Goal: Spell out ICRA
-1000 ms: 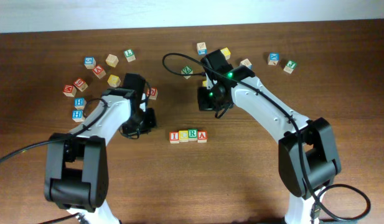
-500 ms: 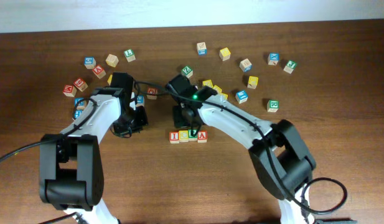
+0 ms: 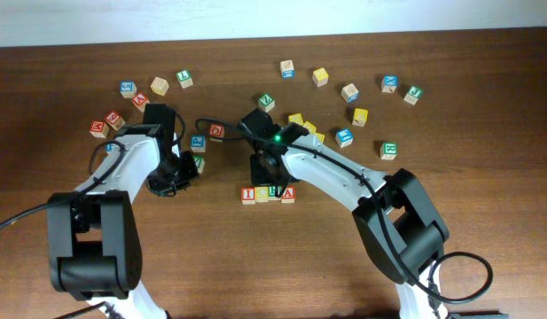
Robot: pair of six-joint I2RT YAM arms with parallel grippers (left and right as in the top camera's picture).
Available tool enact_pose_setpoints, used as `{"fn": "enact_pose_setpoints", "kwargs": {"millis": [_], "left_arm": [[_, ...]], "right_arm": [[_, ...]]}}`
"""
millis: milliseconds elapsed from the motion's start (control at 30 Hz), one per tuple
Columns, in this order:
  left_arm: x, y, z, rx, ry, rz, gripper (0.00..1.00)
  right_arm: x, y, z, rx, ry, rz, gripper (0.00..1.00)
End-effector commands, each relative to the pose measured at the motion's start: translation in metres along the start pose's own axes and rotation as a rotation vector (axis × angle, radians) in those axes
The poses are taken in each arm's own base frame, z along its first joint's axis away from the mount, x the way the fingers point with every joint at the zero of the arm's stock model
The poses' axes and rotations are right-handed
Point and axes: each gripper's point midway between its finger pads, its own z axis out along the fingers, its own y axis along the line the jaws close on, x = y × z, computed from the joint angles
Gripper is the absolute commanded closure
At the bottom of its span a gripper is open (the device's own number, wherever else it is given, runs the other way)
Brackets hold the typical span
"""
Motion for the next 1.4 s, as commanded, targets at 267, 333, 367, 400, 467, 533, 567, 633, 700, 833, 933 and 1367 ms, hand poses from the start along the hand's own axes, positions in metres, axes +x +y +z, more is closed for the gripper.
{"fn": "enact_pose_setpoints", "kwargs": {"millis": [267,333,367,400,467,533,567,633,700,833,933,1367], "left_arm": [[-0.004,0.003,0.001,-0.014,-0.006,-0.016,0.99],[-0.005,0.003,0.001,-0.013,-0.009,-0.015,0.99],[-0.005,0.003,0.001,-0.012,-0.009,-0.015,0.99],[-0.005,0.003,0.001,-0.013,-0.009,-0.015,0.99],[-0.005,0.003,0.001,-0.012,-0.009,-0.015,0.99],[-0.005,0.003,0.001,-0.013,-0.009,-0.015,0.99],[-0.005,0.003,0.001,-0.013,-0.009,-0.015,0.99],[-0.005,0.003,0.001,-0.013,-0.009,-0.015,0.99],[-0.005,0.003,0.001,-0.013,-0.009,-0.015,1.00],[-0.005,0.003,0.001,-0.012,-0.009,-0.015,0.99],[-0.005,0.003,0.001,-0.013,-0.009,-0.015,0.99],[-0.005,0.003,0.001,-0.012,-0.008,-0.015,0.98]], "right_arm": [[0.008,0.000,0.003,-0.006,0.036,0.005,0.96],[0.010,-0.001,0.003,-0.003,0.041,0.005,0.96],[0.010,-0.001,0.003,-0.002,0.042,0.005,0.96],[0.010,-0.001,0.003,-0.002,0.042,0.005,0.96],[0.010,-0.001,0.003,-0.002,0.042,0.005,0.96],[0.010,-0.001,0.003,-0.003,0.043,0.005,0.96],[0.011,0.000,0.003,-0.011,0.049,0.005,0.96],[0.012,0.000,0.003,-0.012,0.054,0.005,0.96],[0.012,0.000,0.003,-0.011,0.055,0.005,0.96],[0.014,-0.001,0.003,-0.004,0.064,0.006,0.96],[0.014,-0.001,0.003,-0.005,0.062,0.006,0.96],[0.016,-0.003,0.003,0.002,0.072,0.006,0.96]]}}
